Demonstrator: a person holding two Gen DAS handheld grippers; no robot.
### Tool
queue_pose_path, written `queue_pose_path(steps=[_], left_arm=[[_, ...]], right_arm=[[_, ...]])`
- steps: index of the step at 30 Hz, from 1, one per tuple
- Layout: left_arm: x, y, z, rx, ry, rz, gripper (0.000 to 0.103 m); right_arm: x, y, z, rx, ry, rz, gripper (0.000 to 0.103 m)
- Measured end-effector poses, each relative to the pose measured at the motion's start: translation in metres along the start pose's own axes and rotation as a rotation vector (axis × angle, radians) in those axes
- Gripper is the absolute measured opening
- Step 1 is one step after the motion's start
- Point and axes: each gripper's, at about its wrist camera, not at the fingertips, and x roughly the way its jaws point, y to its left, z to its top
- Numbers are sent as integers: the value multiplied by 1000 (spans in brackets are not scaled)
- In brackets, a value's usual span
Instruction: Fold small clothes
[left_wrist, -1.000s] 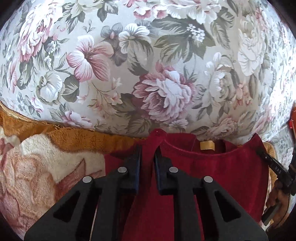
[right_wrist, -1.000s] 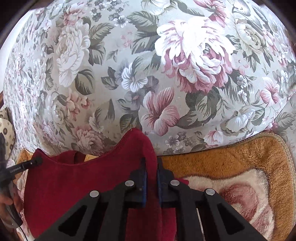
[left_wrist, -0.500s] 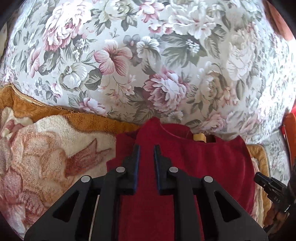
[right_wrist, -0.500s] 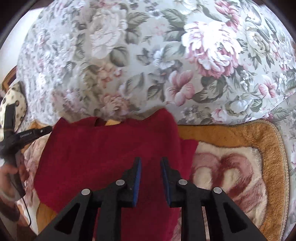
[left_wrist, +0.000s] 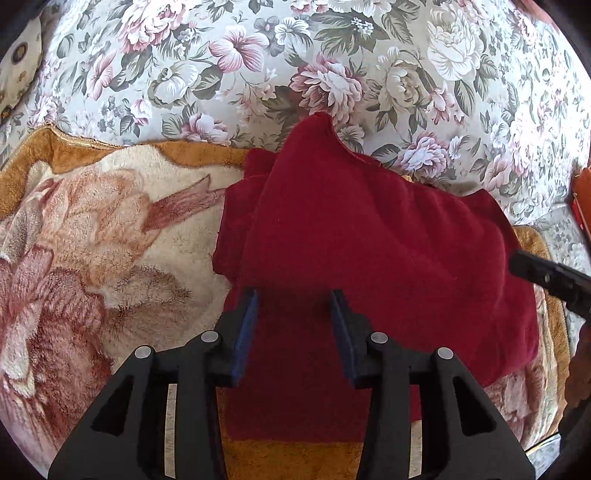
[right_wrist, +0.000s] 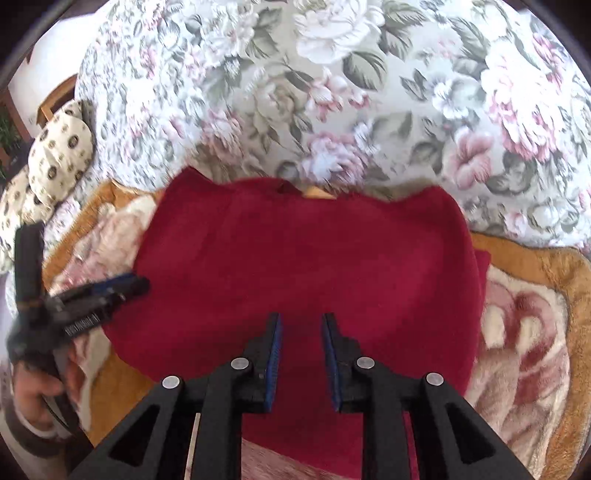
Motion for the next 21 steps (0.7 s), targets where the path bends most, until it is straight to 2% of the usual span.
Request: queue_pose_path(steps=[1,5,7,9,12,15,18,21], left_arm=[[-2,1,-1,-14,-5,-8,39],[-22,11,-7,-80,-68,-28,39],[-34,16,-14,-104,-125,4,43],[-41,22,-16,-116,-159,28,59],[-48,30,-16,-140,-196,37,59],[-49,34,-19,-148,-219,28,59],[-42,35,-21,-132,-204,45,59],[-36,41,-22,-152,-179,18,59]], right_arm=[[6,8,13,19,-15,45,31],[41,43,59,88,-18,182,32],[63,61,77,108,11,240,42],[83,78,86,125,60,231,45],[120,104,96,106,116,197,45],[151,119,100,74,164,121,44],[166,127,102,-1,152,51,6],[166,129,108,-7,98,53,6]])
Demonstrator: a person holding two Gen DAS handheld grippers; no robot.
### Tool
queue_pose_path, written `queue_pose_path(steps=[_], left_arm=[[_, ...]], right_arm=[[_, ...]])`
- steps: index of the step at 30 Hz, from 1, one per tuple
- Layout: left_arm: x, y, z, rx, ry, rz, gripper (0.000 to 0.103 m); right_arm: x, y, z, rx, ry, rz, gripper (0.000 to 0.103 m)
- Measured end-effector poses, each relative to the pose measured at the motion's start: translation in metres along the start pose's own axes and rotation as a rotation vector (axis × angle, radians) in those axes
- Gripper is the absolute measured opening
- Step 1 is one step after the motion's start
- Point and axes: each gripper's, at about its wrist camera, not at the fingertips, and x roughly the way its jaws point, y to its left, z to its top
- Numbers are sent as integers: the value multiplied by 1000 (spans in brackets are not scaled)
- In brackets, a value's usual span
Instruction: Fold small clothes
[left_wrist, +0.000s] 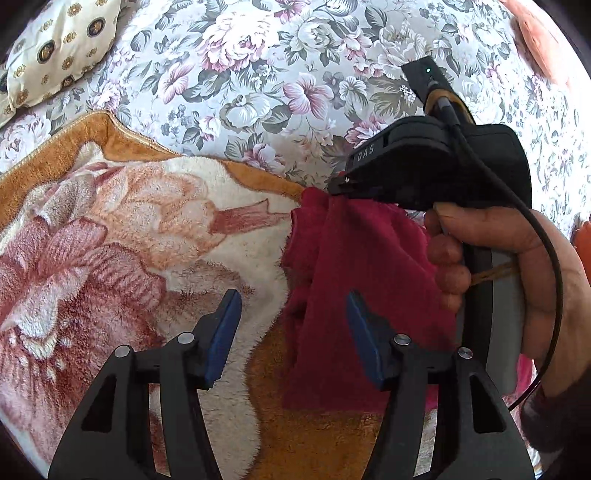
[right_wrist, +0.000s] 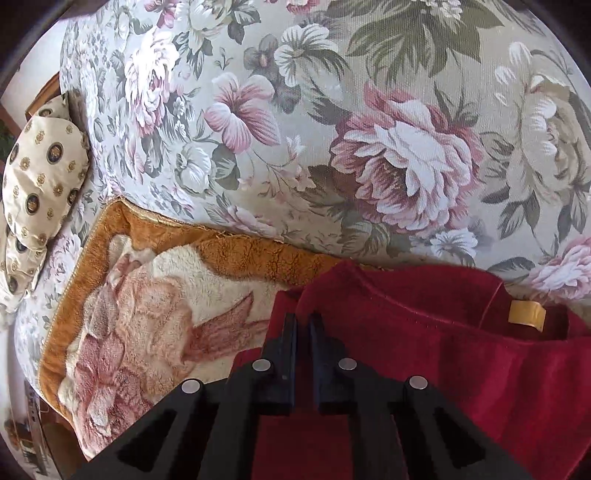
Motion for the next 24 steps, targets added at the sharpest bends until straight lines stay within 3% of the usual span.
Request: queue_pose_path(steps=[2,6,8,10,12,18,24], left_arm=[[0,2,1,-15,-1,-5,59],[-2,2,1,-16,-21,3,59],[1,2,1,-13,-11,8,59],[2,2,0,-11,-6,15,59],[3,1,-1,-3,-1,22,59],[2,0,-3,18,-5,44,59],[1,-4,-5,30,-14,53,59]], right_arm=[[-6,0,5,25,-58,12,6],[16,-3,10,75,-12,71,7],[22,-9,6,96,-17,108,11],[12,-17,0,112,-17,156,30],[-8,-22,-6,98,-22,174,31],[-93,-55,-58,2,-62,17,31],[-156,-126,-121,53,-138,-260,31]])
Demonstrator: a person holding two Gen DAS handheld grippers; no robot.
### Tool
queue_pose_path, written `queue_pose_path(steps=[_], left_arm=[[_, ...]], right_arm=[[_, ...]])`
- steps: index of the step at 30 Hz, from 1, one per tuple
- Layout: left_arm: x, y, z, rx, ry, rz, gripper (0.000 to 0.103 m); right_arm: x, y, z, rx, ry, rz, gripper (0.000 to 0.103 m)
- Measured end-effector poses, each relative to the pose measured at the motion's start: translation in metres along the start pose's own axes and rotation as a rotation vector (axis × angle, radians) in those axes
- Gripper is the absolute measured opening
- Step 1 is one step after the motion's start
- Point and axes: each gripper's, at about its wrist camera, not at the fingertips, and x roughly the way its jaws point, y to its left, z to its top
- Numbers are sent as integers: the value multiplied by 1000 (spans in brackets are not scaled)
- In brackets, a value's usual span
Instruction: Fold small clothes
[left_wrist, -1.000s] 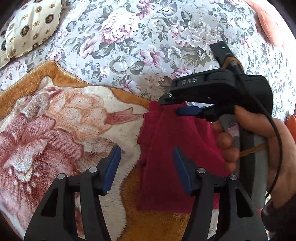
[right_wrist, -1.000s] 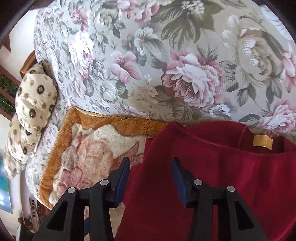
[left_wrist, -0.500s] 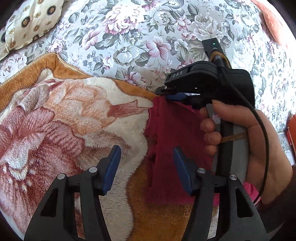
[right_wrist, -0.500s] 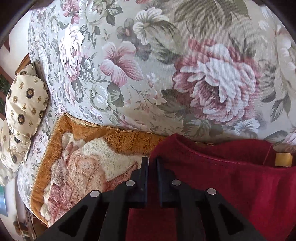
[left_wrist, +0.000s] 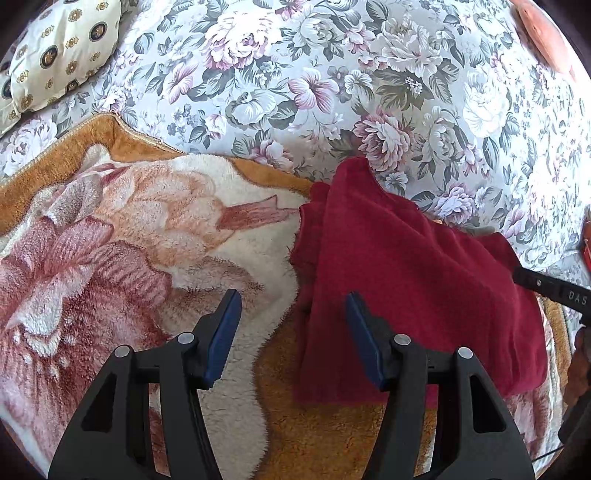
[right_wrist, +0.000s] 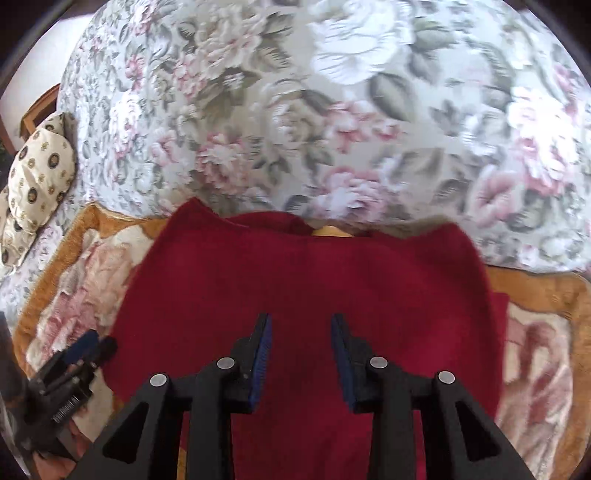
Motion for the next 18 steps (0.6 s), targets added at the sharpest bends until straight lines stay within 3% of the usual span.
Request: queue_pose_path(steps=[2,4,6,10,12,15,18], left_arm=[[1,-2,-1,2,-2,-14,59],[4,-2,-2,-7,15,-49,59],[9,-2,-3,-22,49,-98,59],[13,7,-3,-118,136,-218,63],[10,13,-4,-172,148,-258,79],[7,17,-7,-234,164,-305,81],[18,13,-10,-240,232,-308,83]], right_arm=[[-2,-32,-12,77,3,-58,32],[17,-57,-22,123,70,-115,34],[23,-71,-27,136,64,-52,34],[-14,-79,-26,167,7,32,35],[-35,-85,-33,171,-20,28,44],[-51,-104,-55,198,-22,-4,47],[-49,-124,-74,247,8,-16,48]])
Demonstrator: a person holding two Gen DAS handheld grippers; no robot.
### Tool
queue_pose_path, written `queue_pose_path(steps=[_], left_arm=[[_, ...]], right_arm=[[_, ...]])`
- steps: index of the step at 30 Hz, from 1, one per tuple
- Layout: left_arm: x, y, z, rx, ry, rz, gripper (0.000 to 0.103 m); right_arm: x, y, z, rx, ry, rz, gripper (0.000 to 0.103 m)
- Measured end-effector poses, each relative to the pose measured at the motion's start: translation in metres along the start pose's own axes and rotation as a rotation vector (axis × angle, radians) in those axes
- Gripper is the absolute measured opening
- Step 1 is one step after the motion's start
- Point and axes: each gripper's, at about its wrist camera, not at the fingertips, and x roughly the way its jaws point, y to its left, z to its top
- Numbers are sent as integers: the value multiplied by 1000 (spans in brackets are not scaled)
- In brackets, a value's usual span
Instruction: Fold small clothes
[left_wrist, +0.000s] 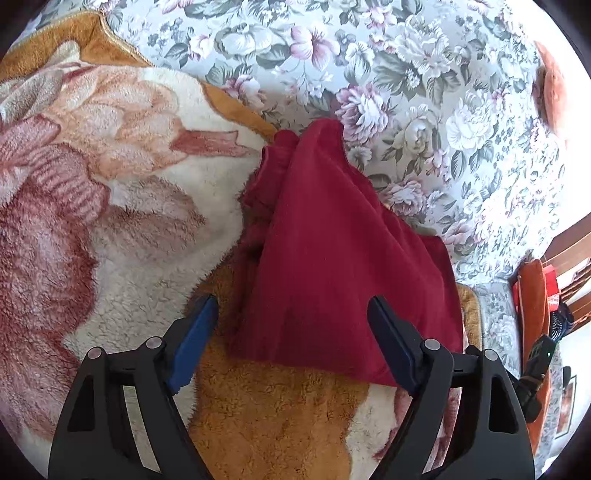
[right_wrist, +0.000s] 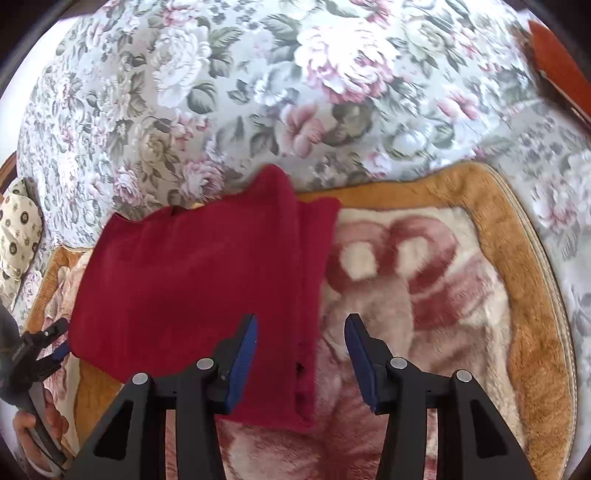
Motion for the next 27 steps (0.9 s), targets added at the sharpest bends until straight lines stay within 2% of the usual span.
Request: queue_pose_path(steps=[2,4,6,9,11,13,14,15,16,18,22,27], left_arm=[[10,-1,0,-11,22,12,83],[13,-4,2,-7,1,26,86],[19,-11,5,10,2,53,86],[29,-23,7,51,18,88,86],[32,-29,9,98,32,96,86],[35,-31,9,102,40,52,78],[36,-29,9,89,39,61,58],[36,-29,9,84,47,59,41],[35,-27,9,74,55,37,38],[26,-22,8,45,54,7,22],[-9,-28,1,63,39,-41,16],[-49,-37,-37,153,83,-37,16]], right_arm=[[1,-13,-13,44,2,73,49],[11,-15,-22,66,31,160,54],[22,-11,-27,71,37,177,54],[25,-3,-26,43,-4,208,54],[31,3,-23,48,-4,247,51],[37,8,-20,41,-2,244,39],[38,9,-20,39,-5,238,35],[36,9,-18,43,-5,246,25],[33,9,-17,48,-4,266,20],[20,10,-15,46,-19,293,17],[-15,18,-16,22,-30,350,16],[-63,20,-42,-20,-16,384,16]])
